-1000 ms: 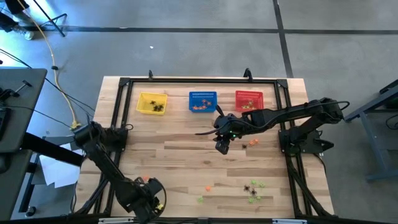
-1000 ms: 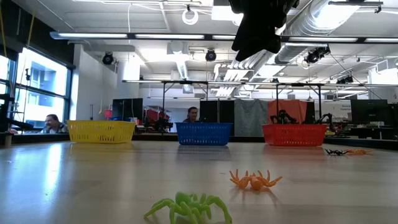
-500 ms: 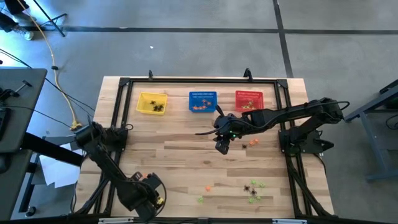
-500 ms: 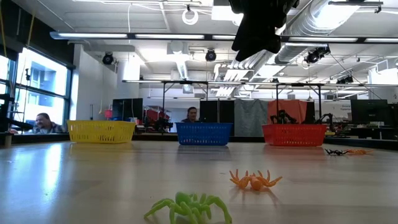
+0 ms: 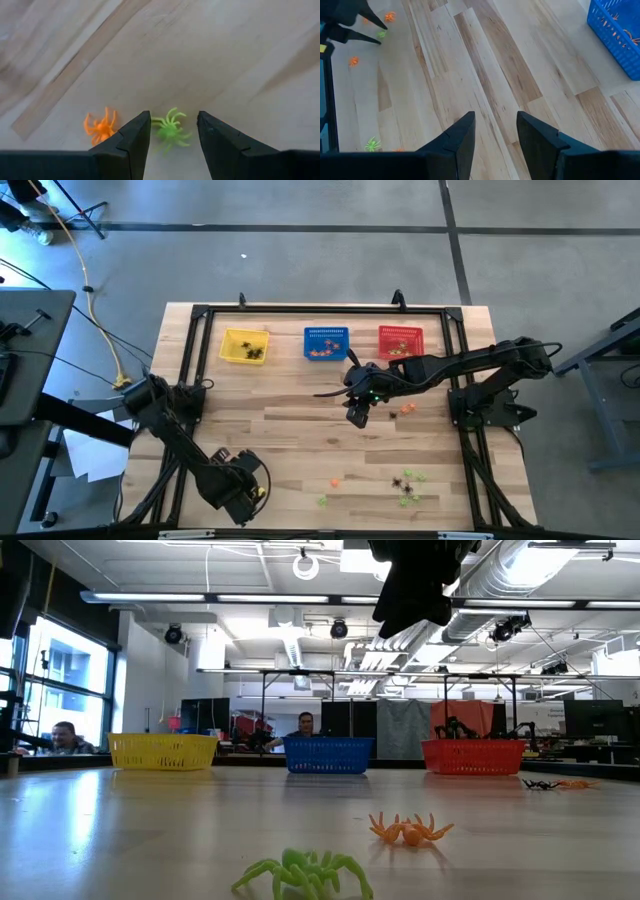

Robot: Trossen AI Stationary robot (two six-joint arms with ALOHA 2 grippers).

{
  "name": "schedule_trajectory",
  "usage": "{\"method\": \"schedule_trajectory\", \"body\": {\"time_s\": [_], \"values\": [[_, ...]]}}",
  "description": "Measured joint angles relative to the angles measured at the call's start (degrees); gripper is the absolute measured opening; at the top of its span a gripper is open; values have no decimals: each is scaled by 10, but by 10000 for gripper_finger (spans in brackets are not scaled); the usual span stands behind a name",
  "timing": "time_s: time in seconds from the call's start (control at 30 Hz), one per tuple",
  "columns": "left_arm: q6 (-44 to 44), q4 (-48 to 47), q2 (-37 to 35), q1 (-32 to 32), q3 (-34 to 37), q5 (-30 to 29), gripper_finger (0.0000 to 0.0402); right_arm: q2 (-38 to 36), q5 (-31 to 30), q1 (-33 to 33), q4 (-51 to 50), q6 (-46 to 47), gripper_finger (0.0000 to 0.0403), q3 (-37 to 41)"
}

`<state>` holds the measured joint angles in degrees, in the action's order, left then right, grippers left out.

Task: Sort Halloween decoration
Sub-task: Put the green spider toy into the red basket

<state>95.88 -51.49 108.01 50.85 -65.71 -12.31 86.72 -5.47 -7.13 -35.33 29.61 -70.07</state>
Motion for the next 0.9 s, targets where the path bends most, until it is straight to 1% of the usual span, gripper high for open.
{"method": "schedule_trajectory", "body": {"time_s": [0.17,0.3,0.43,0.63,0.7,0.9], "values": [[8,47,-5,0,33,-7,152,0,0,0,0,0,142,0],[10,50,-4,1,41,-18,141,0,0,0,0,0,142,0],[9,51,-3,1,41,-27,106,0,0,0,0,0,142,0],[-14,46,-2,3,42,-33,16,0,0,0,0,0,142,0],[-20,46,-2,3,42,-34,7,0,0,0,0,0,142,0],[-53,37,0,2,28,-54,3,0,0,0,0,0,142,0]]}}
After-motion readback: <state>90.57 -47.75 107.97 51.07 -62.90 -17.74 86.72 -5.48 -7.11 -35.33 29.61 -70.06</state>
